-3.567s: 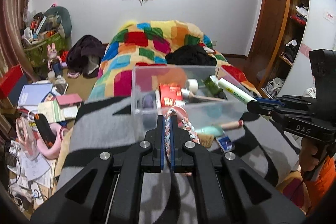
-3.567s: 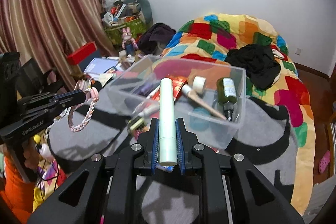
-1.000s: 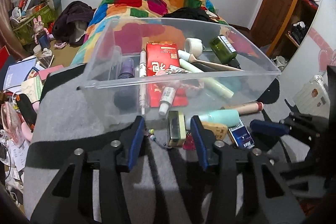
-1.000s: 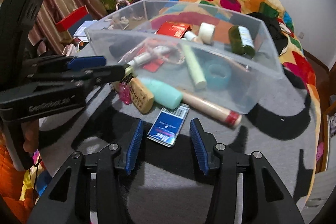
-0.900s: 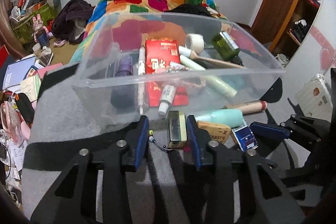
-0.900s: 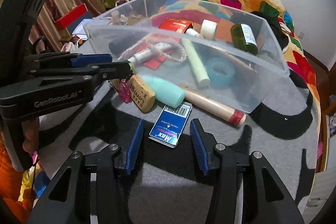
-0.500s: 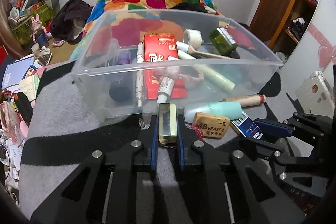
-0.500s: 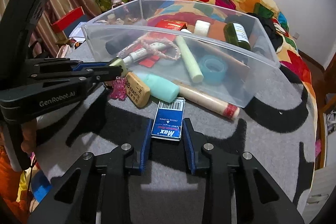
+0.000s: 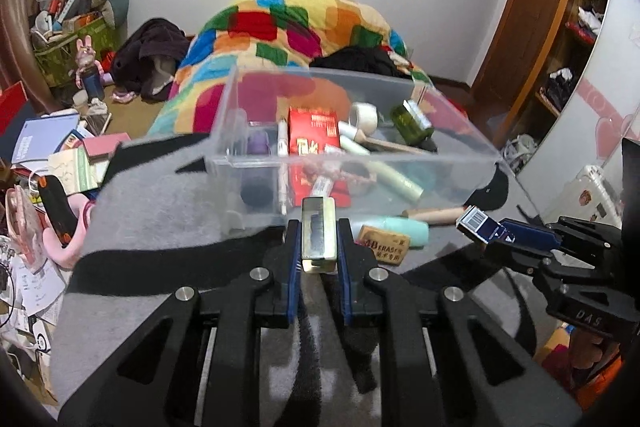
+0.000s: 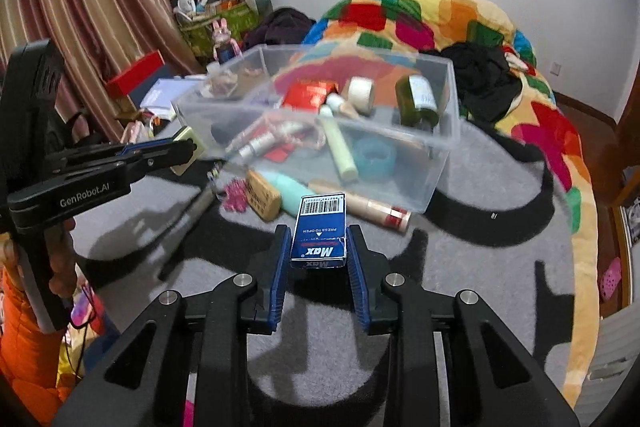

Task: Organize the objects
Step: 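Grasp the small yellow box with the left tool while the right tool grasps the Max box, then drop the small box in with the left tool while the right tool drops the Max box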

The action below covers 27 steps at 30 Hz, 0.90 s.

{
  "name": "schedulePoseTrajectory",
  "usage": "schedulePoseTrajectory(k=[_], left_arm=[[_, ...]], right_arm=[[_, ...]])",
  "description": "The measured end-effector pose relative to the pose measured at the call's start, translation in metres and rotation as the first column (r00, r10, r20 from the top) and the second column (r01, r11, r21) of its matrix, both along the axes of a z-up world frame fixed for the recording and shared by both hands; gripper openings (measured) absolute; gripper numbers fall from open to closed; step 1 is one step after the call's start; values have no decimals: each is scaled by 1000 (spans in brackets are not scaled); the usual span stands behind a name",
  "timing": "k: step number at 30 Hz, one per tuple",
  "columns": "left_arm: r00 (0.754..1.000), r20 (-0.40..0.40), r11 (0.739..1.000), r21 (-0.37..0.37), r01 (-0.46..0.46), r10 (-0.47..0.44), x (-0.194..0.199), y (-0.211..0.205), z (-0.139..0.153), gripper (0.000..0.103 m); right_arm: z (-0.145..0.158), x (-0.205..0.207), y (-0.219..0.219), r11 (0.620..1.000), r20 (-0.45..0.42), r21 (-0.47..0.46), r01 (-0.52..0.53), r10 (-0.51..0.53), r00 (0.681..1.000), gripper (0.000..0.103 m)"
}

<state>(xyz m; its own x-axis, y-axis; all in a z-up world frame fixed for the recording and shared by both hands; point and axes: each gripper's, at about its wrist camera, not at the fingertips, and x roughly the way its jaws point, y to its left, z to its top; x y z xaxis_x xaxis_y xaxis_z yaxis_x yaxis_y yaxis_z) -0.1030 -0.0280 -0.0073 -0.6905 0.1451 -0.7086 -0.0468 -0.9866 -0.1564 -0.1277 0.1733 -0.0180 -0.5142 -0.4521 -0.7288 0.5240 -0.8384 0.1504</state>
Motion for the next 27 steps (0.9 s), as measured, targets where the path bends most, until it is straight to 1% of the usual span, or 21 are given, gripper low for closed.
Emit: schedulePoseTrajectory(k=[7,13,21,24,27], left_arm=[[997,-67,1000,10,-24,25,-1,-4,26,15],[995,-82,999,12,-50,51,-13,-7,36,15],[994,-74,997,13,-76,76,-36,-12,37,15],[995,-56,996,6,-85,85,-48,-15,33,15],[994,-40,995,1,-100,100,-59,-18,29,15]], right_arm=[[34,-6,0,999,-80,-51,11,-15,997,25],[49,-23,-3,997,-117,-72,39,-47,992,25],[50,-49,-11,994,-107,-81,71,-79,991,25],[46,-62,-17,995,-103,-57,84,-89,991,25],[38,-81,-22,995,-67,-41,90,-93,993,25]])
